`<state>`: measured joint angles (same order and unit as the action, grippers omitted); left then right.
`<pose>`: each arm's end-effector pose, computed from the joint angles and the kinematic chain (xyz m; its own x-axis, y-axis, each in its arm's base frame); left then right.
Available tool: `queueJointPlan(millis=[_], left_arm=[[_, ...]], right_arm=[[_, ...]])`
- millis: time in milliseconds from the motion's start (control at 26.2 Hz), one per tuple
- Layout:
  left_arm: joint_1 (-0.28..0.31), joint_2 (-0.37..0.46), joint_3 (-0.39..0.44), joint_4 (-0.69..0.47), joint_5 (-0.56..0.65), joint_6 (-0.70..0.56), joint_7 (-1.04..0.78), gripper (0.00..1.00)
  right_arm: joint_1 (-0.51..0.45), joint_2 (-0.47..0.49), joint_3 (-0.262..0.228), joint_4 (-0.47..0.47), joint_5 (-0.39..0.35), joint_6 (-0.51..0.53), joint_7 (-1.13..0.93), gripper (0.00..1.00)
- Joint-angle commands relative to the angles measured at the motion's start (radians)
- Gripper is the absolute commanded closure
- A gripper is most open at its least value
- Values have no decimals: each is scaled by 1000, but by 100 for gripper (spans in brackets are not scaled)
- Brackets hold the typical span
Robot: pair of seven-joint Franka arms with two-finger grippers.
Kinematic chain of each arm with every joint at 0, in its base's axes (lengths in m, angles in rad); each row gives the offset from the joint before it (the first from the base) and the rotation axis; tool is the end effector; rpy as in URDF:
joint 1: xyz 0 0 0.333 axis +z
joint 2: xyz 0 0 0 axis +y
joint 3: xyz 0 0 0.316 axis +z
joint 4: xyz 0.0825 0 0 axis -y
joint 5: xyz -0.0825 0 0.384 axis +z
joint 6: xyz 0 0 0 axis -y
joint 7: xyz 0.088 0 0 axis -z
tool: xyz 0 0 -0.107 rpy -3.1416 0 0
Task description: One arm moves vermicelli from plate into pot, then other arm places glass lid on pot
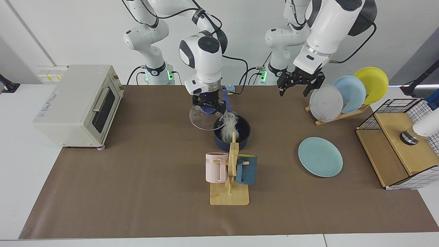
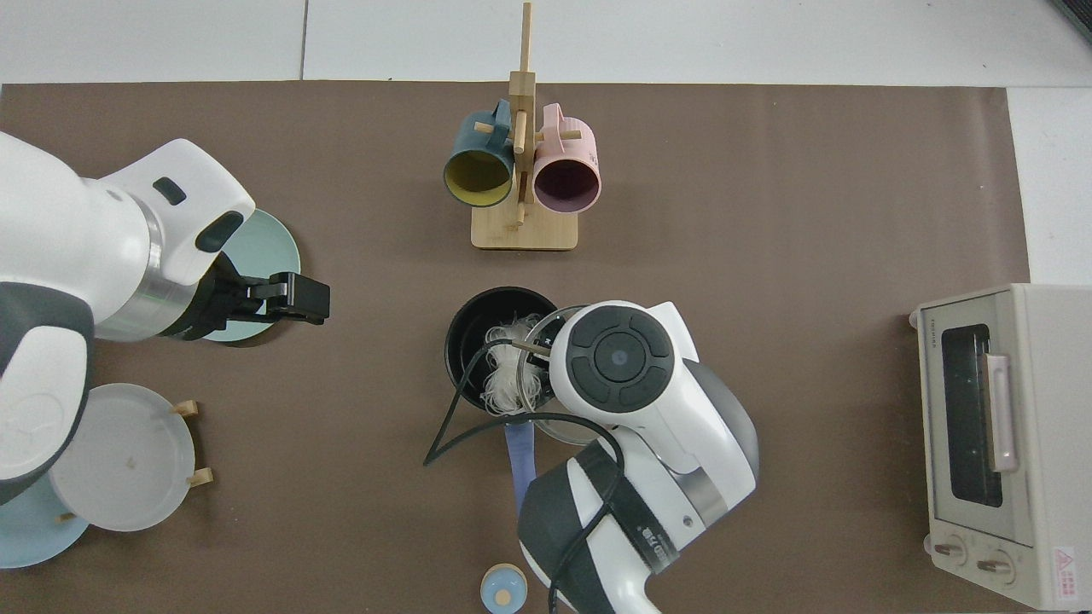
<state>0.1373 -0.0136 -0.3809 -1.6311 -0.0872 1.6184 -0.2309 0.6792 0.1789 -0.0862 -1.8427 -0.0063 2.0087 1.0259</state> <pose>0.5352 -0.1436 0.6075 0.9998 -0.0093 -0.0190 -0.0077 -0.9968 0.0797 0.5011 0.3400 0.4285 0.9094 -0.4157 0.0116 -0.4159 -0.9092 0.0214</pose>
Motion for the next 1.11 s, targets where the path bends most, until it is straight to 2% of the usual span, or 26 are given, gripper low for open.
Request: queueJointPlan(millis=[0, 153, 458, 649, 839, 916, 1068], left_arm=[[-10, -31, 48, -27, -8, -15, 13, 0], [-24, -29, 76, -27, -11, -6, -22, 0], [-74, -34, 143, -27, 4, -29, 11, 0], [-58, -34, 146, -27, 4, -15, 123, 1], [-56, -32, 174, -29, 32, 11, 127, 3], [-56, -32, 172, -29, 90, 17, 124, 2], [-56, -32, 174, -29, 101, 15, 101, 0]], right_arm=[[11, 97, -4, 143, 28, -54, 65, 74], [14, 126, -6, 192, 55, -62, 71, 74], [17, 215, -4, 315, 60, -76, 123, 75], [33, 237, -6, 323, 86, -71, 128, 76], [54, 267, -4, 344, 88, -61, 174, 76], [56, 272, -4, 344, 88, -61, 174, 76], [54, 272, -4, 341, 89, -57, 174, 76]])
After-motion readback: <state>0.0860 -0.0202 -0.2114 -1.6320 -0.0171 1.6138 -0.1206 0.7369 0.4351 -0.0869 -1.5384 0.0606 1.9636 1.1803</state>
